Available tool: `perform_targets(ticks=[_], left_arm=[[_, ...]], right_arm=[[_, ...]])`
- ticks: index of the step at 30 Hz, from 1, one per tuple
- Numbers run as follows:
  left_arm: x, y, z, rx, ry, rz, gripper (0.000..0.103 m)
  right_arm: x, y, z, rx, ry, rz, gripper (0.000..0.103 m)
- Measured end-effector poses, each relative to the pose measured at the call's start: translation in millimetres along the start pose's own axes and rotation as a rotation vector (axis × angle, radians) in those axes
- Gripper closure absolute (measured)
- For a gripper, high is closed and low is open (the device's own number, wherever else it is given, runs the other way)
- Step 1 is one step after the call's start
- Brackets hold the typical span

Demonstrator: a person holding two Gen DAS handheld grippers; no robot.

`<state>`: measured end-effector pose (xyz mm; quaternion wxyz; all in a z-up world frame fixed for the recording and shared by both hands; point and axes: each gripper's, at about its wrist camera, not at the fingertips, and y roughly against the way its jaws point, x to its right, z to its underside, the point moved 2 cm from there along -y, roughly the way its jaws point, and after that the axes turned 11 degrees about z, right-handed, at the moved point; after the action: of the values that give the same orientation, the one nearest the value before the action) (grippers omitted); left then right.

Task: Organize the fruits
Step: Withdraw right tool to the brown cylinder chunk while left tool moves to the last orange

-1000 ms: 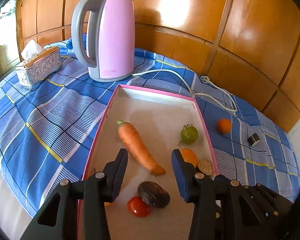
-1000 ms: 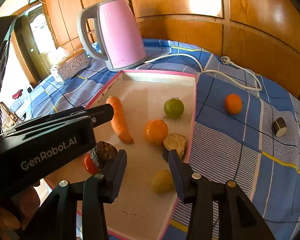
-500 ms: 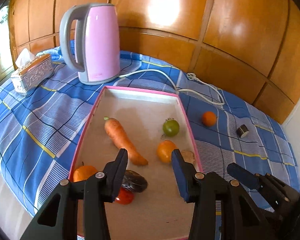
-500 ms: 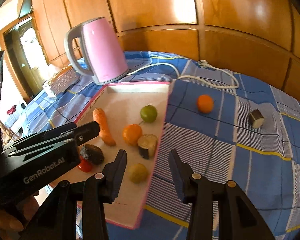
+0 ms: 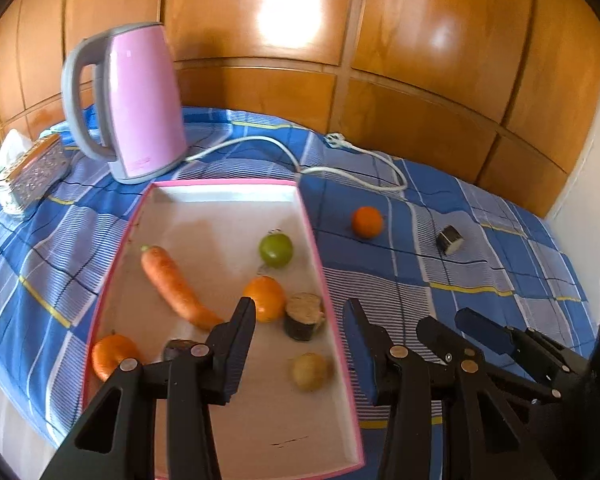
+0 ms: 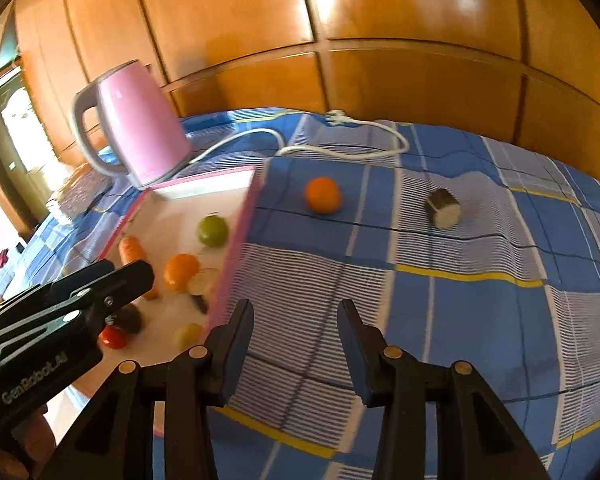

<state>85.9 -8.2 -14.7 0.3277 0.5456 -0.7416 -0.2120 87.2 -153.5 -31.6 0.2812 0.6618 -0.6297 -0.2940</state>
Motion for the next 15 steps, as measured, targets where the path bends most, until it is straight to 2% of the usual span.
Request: perform_targets(ticks=[15], left_arm=[[34.1, -41.3, -15.6, -0.047, -0.052, 0.051, 0.057]], right_arm=[[74.4, -24.1, -15.3, -0.018, -0.132, 0.131, 0.059]])
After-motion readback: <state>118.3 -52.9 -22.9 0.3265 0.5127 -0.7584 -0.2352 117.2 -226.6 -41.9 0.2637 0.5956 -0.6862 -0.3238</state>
